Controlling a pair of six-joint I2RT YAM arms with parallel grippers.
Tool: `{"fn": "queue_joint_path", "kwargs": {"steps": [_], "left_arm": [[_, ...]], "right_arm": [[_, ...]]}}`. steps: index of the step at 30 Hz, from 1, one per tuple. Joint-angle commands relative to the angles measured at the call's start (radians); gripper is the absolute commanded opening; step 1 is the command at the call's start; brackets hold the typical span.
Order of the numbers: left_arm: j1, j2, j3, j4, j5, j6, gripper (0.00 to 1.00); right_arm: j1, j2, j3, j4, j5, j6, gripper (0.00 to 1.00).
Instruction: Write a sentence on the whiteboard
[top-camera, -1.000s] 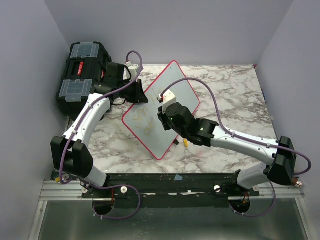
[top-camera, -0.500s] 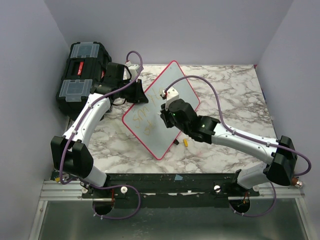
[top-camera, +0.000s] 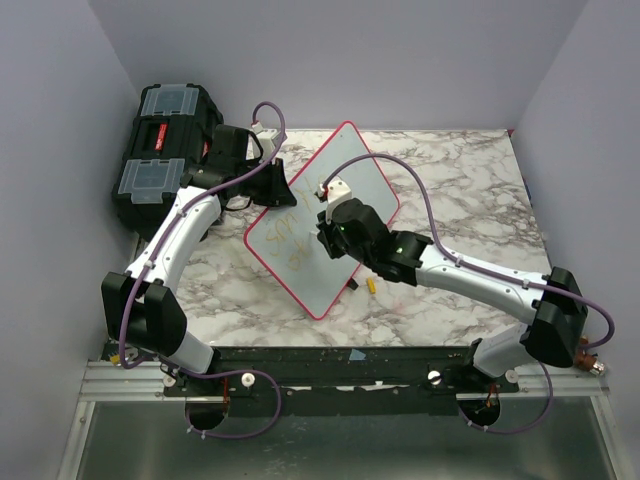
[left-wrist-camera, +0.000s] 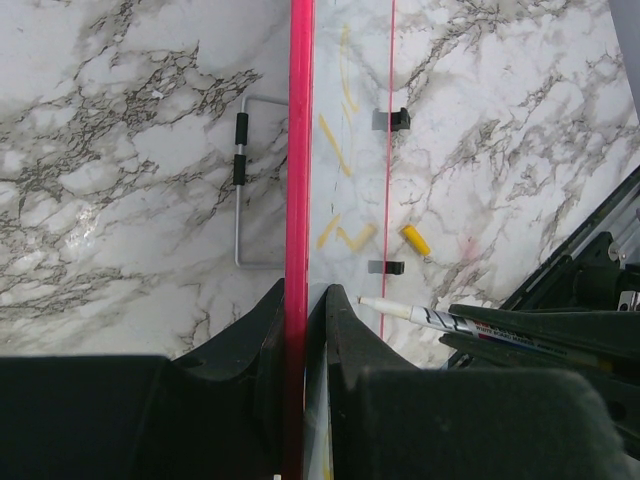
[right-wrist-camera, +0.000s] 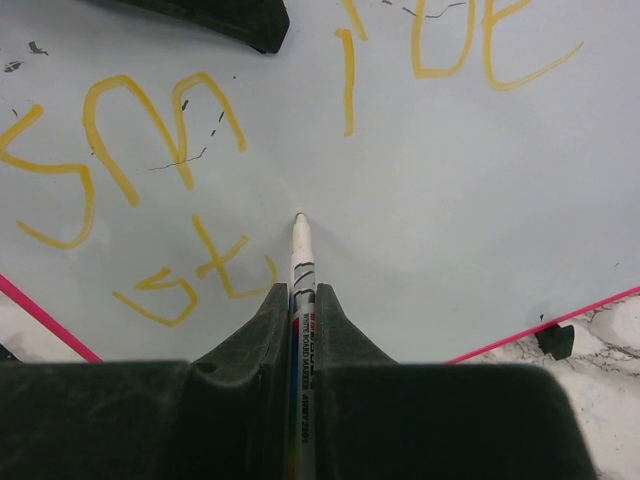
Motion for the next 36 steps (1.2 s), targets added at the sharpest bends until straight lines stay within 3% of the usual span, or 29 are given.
{"fn": "queue_joint_path", "kwargs": {"steps": [1, 17, 36], "left_arm": [[-0.010, 0.014, -0.002, -0.020, -0.089, 0.091, 0.00], [-0.010, 0.031, 0.009, -0.020, -0.084, 0.088, 0.00], [-0.010, 0.047, 0.021, -0.017, -0.082, 0.088, 0.00]], "right_arm": [[-0.006, 0.022, 0.012, 0.002, -0.032, 0.005, 0.01], [-0.006, 0.044, 0.017, -0.024, -0.158, -0.022, 0.01], [-0.007, 0.057, 0.012, -0.074, -0.186, -0.016, 0.01]]}}
